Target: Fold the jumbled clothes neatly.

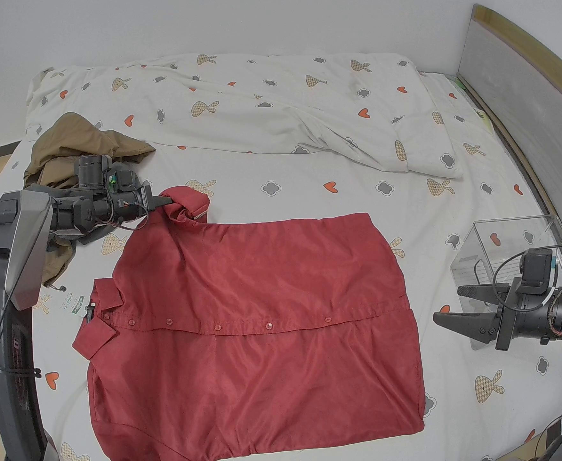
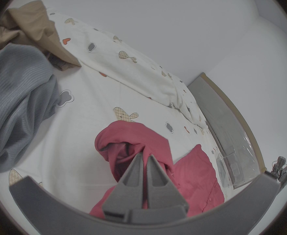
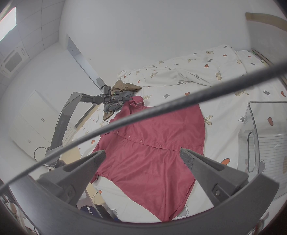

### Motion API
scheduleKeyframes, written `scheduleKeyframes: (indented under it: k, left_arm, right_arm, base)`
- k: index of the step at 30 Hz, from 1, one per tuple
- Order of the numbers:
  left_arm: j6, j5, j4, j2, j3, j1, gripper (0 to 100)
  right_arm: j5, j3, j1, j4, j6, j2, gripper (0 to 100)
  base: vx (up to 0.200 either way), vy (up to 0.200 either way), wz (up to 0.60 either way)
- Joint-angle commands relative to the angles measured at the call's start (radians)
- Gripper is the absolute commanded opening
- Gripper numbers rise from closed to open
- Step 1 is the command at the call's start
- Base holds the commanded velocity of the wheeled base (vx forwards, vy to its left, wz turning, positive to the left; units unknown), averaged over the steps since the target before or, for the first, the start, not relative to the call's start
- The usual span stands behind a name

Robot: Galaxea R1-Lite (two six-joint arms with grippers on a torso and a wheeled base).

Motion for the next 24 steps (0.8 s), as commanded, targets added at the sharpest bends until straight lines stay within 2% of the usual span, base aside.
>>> scheduleKeyframes:
  k: [1, 6, 7, 10, 11, 19, 20, 24]
  left_arm:
    - [0.005, 0.000, 0.005, 0.011, -0.005, -0.002, 0]
    - [0.022, 0.000, 0.054, 0.002, -0.019, 0.001, 0]
    - [0.023, 0.000, 0.134, -0.004, -0.047, 0.001, 0]
    - [0.048, 0.005, 0.172, -0.003, -0.047, 0.000, 0]
    - [0.062, 0.005, 0.172, -0.001, -0.047, 0.001, 100]
    - [0.080, 0.024, 0.170, -0.015, -0.047, 0.006, 100]
    - [0.078, 0.067, 0.170, -0.041, -0.047, 0.014, 100]
    - [0.080, 0.113, 0.170, -0.153, 0.000, 0.038, 100]
  right_arm:
    - [0.001, 0.000, 0.001, 0.000, 0.000, 0.001, 100]
    - [0.001, 0.001, 0.002, 0.000, 0.000, 0.001, 100]
    - [0.001, 0.001, 0.010, 0.000, 0.000, 0.001, 100]
    - [0.001, 0.001, 0.012, 0.000, 0.000, 0.001, 100]
    - [0.001, 0.001, 0.012, 0.000, 0.000, 0.001, 100]
    - [0.001, 0.001, 0.010, 0.000, 0.000, 0.001, 100]
    - [0.001, 0.001, 0.009, 0.000, 0.002, 0.003, 100]
    - [0.001, 0.001, 0.002, 0.000, 0.002, 0.003, 100]
  base:
    - [0.000, 0.000, 0.00]
    - [0.000, 0.000, 0.00]
    - [0.000, 0.000, 0.00]
    - [0.000, 0.000, 0.00]
    - [0.000, 0.000, 0.00]
    - [0.000, 0.000, 0.00]
    - [0.000, 0.000, 0.00]
    - [0.000, 0.000, 0.00]
